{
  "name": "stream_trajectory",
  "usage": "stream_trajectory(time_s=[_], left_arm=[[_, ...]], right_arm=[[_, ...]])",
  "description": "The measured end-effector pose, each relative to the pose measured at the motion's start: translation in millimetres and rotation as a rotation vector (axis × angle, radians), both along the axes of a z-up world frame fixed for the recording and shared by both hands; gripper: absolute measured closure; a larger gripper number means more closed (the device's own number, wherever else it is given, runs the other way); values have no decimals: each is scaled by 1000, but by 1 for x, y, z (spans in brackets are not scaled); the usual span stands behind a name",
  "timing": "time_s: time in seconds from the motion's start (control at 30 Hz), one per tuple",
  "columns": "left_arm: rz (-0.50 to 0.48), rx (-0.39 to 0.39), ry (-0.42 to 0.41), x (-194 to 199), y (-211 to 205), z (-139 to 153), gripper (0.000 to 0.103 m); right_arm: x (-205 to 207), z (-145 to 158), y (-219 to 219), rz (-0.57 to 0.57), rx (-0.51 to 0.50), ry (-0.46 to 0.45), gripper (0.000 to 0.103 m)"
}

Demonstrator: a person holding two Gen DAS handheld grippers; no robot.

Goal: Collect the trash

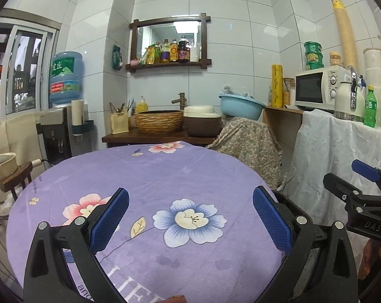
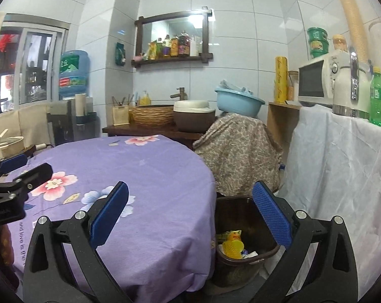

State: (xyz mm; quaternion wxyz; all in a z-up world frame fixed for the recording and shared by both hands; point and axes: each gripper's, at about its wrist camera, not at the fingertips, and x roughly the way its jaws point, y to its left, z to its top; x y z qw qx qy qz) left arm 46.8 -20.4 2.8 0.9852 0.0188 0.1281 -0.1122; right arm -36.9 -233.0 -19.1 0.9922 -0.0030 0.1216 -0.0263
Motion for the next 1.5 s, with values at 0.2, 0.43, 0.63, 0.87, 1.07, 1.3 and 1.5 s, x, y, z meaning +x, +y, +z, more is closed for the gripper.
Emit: stream_trajectory(time_s=[0.2, 0.43, 0.63, 0.87, 1.07, 1.3, 1.5], left_arm=[[32, -40, -16, -5, 10, 0, 6], [44, -42, -54, -10, 12, 3, 6], [41, -42, -67, -11, 11, 4, 6], [36, -45, -59, -10, 11, 4, 6], [34, -45, -56, -10, 10, 4, 6], [30, -38, -52, -10, 9, 3, 6], [30, -36, -50, -10, 8, 4, 6]], right_arm=[[-7, 2, 7, 34, 29, -9, 6], [-11, 5, 13, 36, -8, -38, 6], [-11, 6, 9, 29, 6, -41, 6], [-11, 6, 9, 31, 11, -38, 6], [-10, 5, 7, 35, 13, -34, 6], [-9, 4, 8, 37, 11, -33, 6], [-9, 3, 6, 34, 20, -26, 6]])
